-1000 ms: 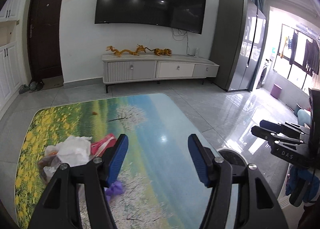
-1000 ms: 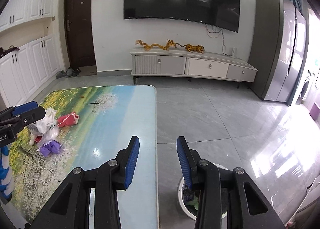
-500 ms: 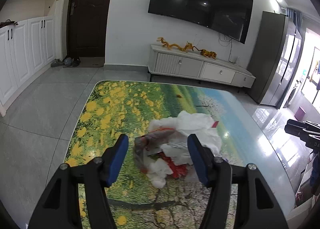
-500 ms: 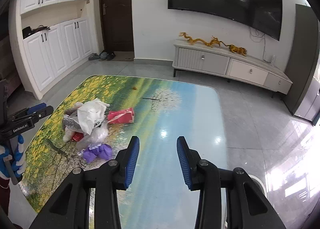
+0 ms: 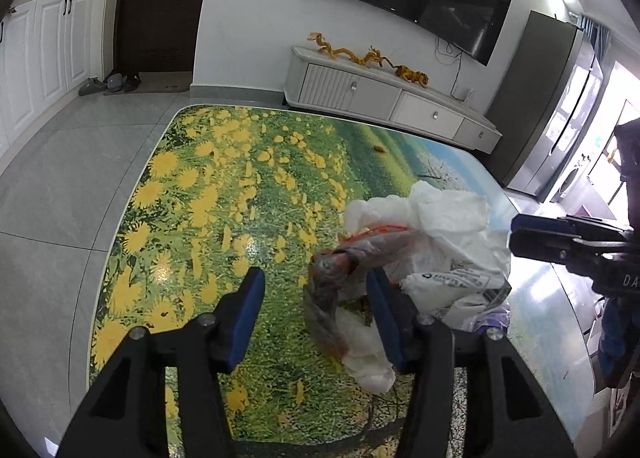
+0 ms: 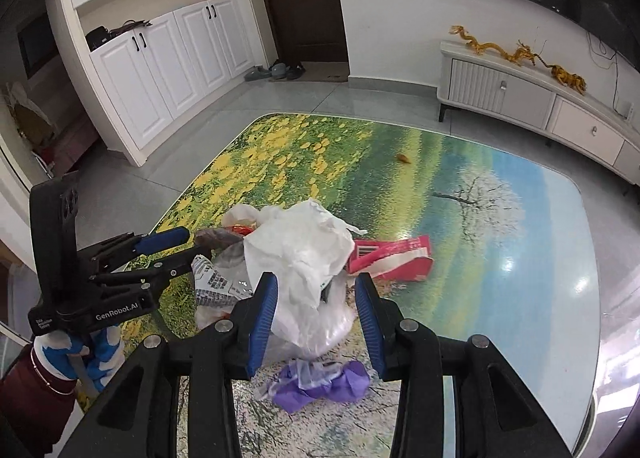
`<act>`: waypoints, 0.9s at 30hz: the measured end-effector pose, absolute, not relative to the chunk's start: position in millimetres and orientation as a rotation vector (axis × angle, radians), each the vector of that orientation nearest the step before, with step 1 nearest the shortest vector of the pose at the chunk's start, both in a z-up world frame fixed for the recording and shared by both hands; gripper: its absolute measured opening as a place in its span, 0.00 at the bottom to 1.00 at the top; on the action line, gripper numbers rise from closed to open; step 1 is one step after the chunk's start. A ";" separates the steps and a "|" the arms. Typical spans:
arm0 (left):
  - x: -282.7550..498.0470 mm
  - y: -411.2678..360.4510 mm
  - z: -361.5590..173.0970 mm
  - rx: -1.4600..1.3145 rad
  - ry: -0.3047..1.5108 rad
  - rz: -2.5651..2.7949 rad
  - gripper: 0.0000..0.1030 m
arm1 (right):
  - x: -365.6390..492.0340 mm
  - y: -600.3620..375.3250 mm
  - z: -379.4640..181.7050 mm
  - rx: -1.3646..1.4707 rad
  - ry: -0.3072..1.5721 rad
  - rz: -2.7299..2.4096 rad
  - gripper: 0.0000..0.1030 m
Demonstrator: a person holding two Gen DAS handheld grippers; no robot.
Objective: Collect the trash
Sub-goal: 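Grasp the clear plastic bag with the left tool while the right tool grasps the white tissue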
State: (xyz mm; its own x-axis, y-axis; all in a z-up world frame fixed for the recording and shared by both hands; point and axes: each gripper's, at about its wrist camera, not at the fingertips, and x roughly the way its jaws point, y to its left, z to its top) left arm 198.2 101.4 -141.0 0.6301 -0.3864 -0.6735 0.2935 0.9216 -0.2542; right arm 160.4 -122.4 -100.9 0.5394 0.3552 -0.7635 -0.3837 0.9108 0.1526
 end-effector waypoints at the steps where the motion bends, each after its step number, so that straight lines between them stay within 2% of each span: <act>1: 199.5 100.8 -142.2 -0.127 0.802 -0.398 0.45 | 163.8 -118.0 -105.4 -0.040 0.913 0.436 0.37; 5: 204.1 95.4 -146.1 -0.130 0.820 -0.433 0.29 | 168.0 -114.2 -120.2 -0.016 0.957 0.442 0.37; 6: 204.1 93.5 -147.2 -0.125 0.823 -0.439 0.23 | 167.9 -114.0 -122.7 -0.009 0.966 0.448 0.33; 7: 205.0 91.8 -148.3 -0.122 0.827 -0.442 0.20 | 165.8 -115.6 -123.2 -0.002 0.967 0.454 0.19; 9: 203.2 90.4 -148.7 -0.116 0.823 -0.439 0.15 | 161.9 -115.4 -121.8 -0.001 0.959 0.465 0.10; 13: 195.0 95.3 -140.6 -0.138 0.790 -0.410 0.14 | 152.1 -113.9 -108.7 -0.031 0.906 0.466 0.06; 27: 155.6 98.5 -83.4 -0.178 0.653 -0.387 0.14 | 111.0 -159.6 -46.1 -0.013 0.691 0.397 0.06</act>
State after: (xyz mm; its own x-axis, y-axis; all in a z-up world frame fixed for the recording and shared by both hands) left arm 155.6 98.5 -83.4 0.7263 -0.4038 -0.5563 0.2933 0.9139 -0.2806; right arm 111.0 -159.6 -46.1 0.6987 0.3523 -0.6227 -0.3608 0.9251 0.1186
